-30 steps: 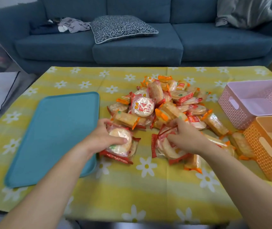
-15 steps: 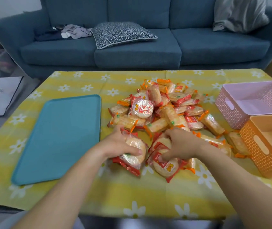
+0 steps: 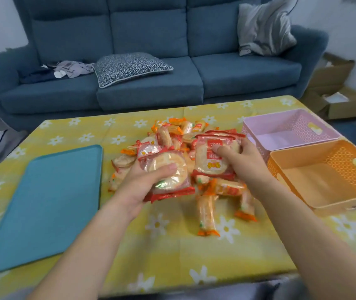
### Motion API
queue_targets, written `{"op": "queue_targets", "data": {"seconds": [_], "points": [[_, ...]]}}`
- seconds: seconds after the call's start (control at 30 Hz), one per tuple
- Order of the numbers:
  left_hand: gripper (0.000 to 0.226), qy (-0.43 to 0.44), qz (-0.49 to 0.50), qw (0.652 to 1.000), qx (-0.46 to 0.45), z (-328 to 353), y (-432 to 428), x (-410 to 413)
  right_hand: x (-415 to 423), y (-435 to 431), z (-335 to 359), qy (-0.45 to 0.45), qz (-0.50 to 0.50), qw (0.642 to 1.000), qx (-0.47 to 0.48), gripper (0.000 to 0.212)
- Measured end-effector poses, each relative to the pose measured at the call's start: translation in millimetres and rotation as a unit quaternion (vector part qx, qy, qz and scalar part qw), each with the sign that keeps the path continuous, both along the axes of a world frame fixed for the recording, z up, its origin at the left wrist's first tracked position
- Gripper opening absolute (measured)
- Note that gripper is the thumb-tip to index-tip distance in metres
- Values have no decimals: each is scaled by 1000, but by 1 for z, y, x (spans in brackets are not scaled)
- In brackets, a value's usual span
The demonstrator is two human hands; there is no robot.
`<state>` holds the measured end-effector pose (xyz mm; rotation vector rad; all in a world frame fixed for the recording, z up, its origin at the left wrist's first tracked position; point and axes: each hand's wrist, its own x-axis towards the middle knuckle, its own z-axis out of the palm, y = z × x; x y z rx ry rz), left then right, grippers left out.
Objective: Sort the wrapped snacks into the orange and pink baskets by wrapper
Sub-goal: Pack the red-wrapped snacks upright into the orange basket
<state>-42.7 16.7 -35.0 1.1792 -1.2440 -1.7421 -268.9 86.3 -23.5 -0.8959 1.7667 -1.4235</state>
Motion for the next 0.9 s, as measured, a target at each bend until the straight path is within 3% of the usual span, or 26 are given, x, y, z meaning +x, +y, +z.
{"op": "queue_targets", "data": {"seconds": [0.1,0.2,0.33,0.4,0.47,0.57,0.63,0.7,0.8,0.83,0.9], "points": [[78,41,-29,998,23,7,16,-65,-49,23,12,58,-146,987,-17,44],[79,54,-29,998,-8,12,29,-139,-95,53,20,137,-217,966,37,47],[100,1,-42,996,-74,14,51,-238,-146,92,15,169,-239,941,169,49],[110,-31,-69,992,-97,9,61,-274,-160,101,10,139,-213,947,198,32],[104,-52,-105,986,-118,5,69,-298,-168,105,4,131,-180,950,220,18],[87,-92,-157,976,-120,-4,74,-317,-181,111,-3,153,-193,939,240,54],[73,-137,-188,959,-163,-10,72,-314,-189,114,-7,191,-206,926,251,61],[67,-184,-231,927,-230,-14,72,-306,-191,116,-8,226,-192,915,273,54],[74,-232,-301,859,-343,-19,72,-296,-190,115,-11,265,-142,907,296,28],[76,-265,-323,823,-386,-19,70,-292,-189,113,-13,272,-128,906,299,28],[85,-364,-359,715,-476,-18,67,-283,-188,109,-17,287,-94,901,311,30]]}}
